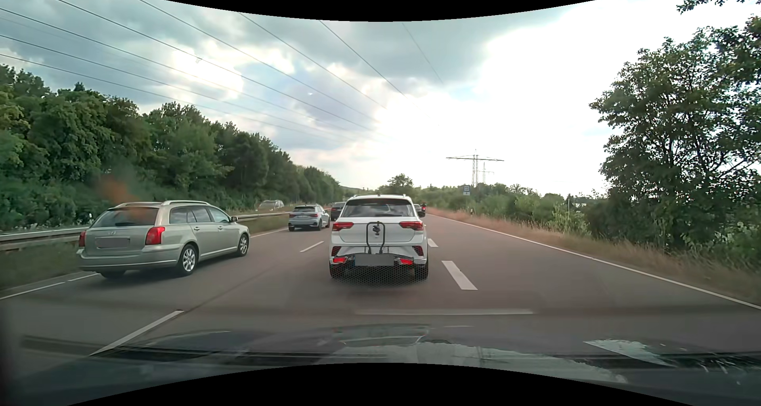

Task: Follow the waypoints while adhering to traffic rules and regulations

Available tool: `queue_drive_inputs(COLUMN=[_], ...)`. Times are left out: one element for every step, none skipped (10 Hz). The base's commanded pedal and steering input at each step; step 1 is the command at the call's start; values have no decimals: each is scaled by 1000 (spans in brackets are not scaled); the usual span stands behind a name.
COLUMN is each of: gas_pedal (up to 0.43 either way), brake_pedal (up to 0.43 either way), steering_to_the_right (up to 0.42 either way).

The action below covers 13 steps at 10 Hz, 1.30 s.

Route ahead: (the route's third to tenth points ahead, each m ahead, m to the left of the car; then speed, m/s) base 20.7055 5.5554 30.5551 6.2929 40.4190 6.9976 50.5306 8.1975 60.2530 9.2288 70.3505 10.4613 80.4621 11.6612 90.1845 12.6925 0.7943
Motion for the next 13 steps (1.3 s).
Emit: queue_drive_inputs(gas_pedal=[0, 0, 0, 0, 0, 0, 0, 0, 0, 0, 0, 0, 0], brake_pedal=[55, 55, 61, 55, 61, 61, 67, 73, 73, 79, 79, 85, 85], steering_to_the_right=[-9, -8, -8, -7, -5, -3, -1, 0, -1, 0, -1, 0, 0])
